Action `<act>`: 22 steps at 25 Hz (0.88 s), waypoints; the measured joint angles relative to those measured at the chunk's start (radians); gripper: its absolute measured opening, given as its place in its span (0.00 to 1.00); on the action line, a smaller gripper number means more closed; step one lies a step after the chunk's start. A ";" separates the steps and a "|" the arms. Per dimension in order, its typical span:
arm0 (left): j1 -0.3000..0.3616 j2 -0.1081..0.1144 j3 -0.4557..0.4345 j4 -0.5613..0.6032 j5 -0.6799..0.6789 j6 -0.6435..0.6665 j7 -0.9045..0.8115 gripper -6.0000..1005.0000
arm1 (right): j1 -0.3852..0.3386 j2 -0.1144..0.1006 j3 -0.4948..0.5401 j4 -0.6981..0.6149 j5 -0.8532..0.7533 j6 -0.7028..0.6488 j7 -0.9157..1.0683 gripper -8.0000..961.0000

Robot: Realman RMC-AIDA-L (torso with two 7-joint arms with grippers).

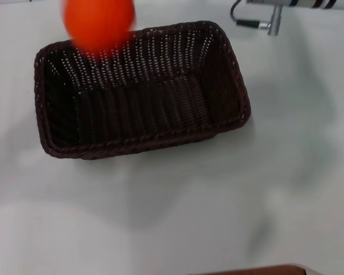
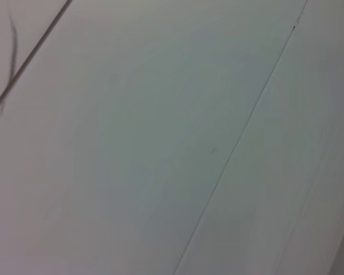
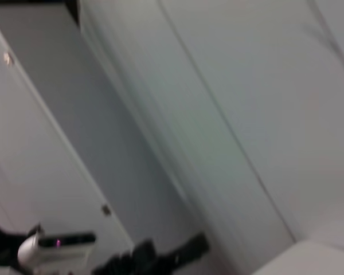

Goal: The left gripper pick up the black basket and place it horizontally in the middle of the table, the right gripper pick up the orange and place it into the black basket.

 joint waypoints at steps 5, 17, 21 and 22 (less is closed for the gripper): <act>0.003 0.000 -0.006 0.010 -0.008 0.000 0.010 0.90 | -0.017 0.002 -0.027 0.000 -0.016 0.007 -0.004 0.22; 0.026 -0.002 -0.076 0.097 -0.187 0.004 0.185 0.90 | -0.237 0.041 0.220 -0.046 0.260 0.005 -0.401 0.77; 0.055 -0.004 -0.104 0.267 -0.395 0.012 0.449 0.90 | -0.306 0.045 0.306 -0.203 0.519 0.014 -0.698 0.85; 0.062 -0.005 -0.105 0.309 -0.449 0.010 0.514 0.90 | -0.317 0.047 0.327 -0.243 0.588 0.024 -0.761 0.87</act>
